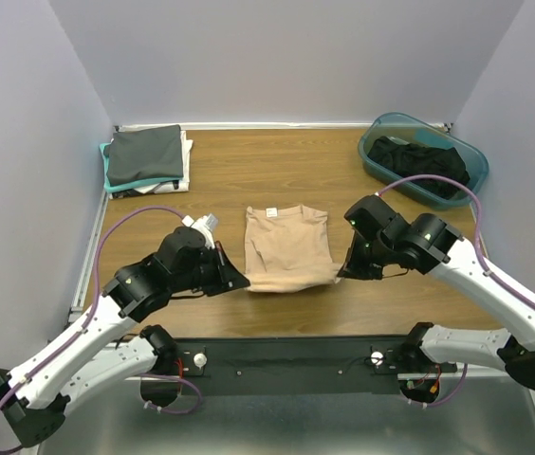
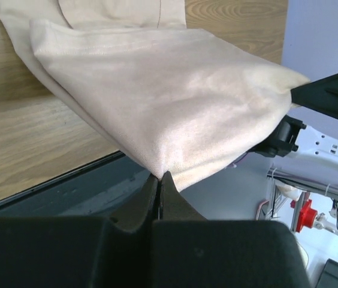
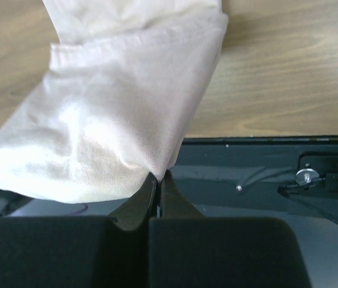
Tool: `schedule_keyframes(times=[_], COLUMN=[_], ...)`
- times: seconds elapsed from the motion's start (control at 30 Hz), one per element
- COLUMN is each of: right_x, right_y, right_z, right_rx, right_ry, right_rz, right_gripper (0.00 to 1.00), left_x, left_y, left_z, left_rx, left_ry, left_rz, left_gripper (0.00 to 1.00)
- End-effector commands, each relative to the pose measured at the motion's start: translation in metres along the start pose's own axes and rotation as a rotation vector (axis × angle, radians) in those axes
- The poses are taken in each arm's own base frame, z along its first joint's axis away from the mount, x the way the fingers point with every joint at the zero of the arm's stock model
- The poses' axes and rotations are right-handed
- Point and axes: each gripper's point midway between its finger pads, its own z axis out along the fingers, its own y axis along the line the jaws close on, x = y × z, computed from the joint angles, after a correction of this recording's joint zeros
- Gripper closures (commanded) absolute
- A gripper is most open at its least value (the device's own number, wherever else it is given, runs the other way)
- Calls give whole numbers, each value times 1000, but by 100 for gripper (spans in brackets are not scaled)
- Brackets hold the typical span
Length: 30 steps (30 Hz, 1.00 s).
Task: Fold and stack the t-shirts
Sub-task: Fold the tshirt
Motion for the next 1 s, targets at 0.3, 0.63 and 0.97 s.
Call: schedule_keyframes(times=[0.3,0.63,0.97], right_x=[-63,-120,-163], right_y=[-2,0,1], right_z=[18,47,76], right_rx=[201,223,237], right_ry=[-254,-304,-292], right_rz=[10,11,-27], right_gripper=[100,100,100], left_x=[-52,-95,-132], left_y=[2,28,46], left_z=[34,55,85], left_rx=[-83,-132,-176], left_ry=[-70,-81,-63], left_rz=[140,208,257], left_gripper=[100,100,100])
